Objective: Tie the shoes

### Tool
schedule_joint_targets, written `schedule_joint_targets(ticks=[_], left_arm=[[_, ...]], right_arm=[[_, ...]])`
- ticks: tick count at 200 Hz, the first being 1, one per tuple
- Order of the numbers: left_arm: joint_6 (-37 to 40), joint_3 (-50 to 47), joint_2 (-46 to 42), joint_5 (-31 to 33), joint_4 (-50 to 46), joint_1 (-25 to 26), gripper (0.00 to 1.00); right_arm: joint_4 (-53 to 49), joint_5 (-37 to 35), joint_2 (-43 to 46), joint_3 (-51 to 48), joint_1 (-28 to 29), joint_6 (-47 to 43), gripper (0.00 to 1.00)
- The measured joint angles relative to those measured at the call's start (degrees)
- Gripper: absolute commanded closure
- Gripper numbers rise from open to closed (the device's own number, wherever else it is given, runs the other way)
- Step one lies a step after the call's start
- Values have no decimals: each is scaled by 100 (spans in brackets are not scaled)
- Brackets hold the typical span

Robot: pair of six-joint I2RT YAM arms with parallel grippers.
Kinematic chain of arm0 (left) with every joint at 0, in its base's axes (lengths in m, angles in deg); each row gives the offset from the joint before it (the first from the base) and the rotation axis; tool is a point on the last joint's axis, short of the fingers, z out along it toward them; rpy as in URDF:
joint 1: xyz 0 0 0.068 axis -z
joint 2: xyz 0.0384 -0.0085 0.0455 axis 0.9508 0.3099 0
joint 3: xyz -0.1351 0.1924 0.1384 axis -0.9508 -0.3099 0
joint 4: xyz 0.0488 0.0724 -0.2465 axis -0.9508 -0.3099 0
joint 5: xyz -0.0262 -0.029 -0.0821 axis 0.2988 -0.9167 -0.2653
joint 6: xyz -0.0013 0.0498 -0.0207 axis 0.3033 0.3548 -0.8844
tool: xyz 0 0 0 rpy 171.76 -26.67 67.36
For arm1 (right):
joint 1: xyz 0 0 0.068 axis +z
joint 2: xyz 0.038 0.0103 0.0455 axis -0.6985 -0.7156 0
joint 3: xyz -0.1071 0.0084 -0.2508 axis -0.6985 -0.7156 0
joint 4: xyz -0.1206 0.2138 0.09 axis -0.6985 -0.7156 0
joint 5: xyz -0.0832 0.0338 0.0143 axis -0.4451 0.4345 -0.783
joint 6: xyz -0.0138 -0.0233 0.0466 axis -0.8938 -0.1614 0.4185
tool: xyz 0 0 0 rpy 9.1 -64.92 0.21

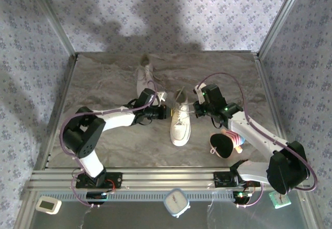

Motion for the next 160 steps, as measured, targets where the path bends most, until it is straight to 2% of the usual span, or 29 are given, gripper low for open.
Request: schedule_joint_targets(ticks=[50, 68, 92, 112, 123, 160], left_arm=[[-127, -39, -258, 422, 0, 0, 46], [-131, -94, -564, 566, -9, 0, 43], [-166, -92, -793, 645, 2, 0, 56], [-289, -66, -800, 684, -15, 20, 75], [-426, -31, -791, 697, -24, 59, 82], [-793, 243, -588, 669, 63, 282, 85]], right_arm=[[0, 26, 2, 0, 22, 0, 100], [2, 39, 4, 0, 44, 0, 100], [2, 39, 4, 0, 52, 4, 100], [2, 39, 4, 0, 57, 33, 100], [2, 39, 4, 0, 66, 46, 100], [2, 39, 4, 0, 107, 70, 100]])
